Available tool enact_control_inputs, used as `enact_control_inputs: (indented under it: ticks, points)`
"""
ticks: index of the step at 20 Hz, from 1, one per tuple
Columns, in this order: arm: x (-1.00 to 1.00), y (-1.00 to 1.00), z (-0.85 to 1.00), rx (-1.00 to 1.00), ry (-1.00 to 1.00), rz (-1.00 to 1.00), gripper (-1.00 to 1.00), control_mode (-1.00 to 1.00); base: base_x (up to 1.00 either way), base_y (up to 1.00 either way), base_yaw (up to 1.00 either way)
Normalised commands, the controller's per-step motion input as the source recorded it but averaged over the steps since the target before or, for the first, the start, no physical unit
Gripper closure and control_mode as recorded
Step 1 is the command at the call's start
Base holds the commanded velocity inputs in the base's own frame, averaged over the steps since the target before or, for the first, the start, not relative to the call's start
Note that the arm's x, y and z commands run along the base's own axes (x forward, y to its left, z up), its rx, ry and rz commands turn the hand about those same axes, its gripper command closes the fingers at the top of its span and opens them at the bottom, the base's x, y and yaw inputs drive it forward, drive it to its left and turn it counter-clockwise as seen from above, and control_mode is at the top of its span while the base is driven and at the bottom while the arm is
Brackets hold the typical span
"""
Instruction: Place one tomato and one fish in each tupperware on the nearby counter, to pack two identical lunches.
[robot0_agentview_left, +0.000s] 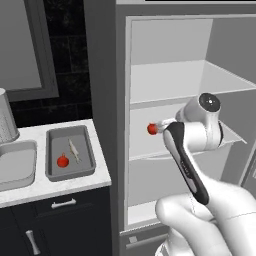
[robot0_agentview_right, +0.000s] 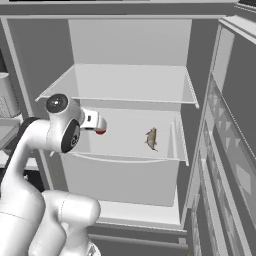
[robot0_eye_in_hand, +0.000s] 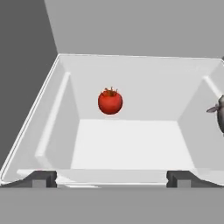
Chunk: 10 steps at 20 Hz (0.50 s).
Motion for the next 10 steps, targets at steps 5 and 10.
enact_control_inputs:
  ticks: [5,10]
  points:
    - [0.65,0.18,-0.57,0.00,-0.02,0.00,-1.00,-1.00,0.00,0.00,0.00]
    - [0.71,0.06,-0.26,0.02,-0.02,0.00,-1.00,-1.00,0.00,0.00,0.00]
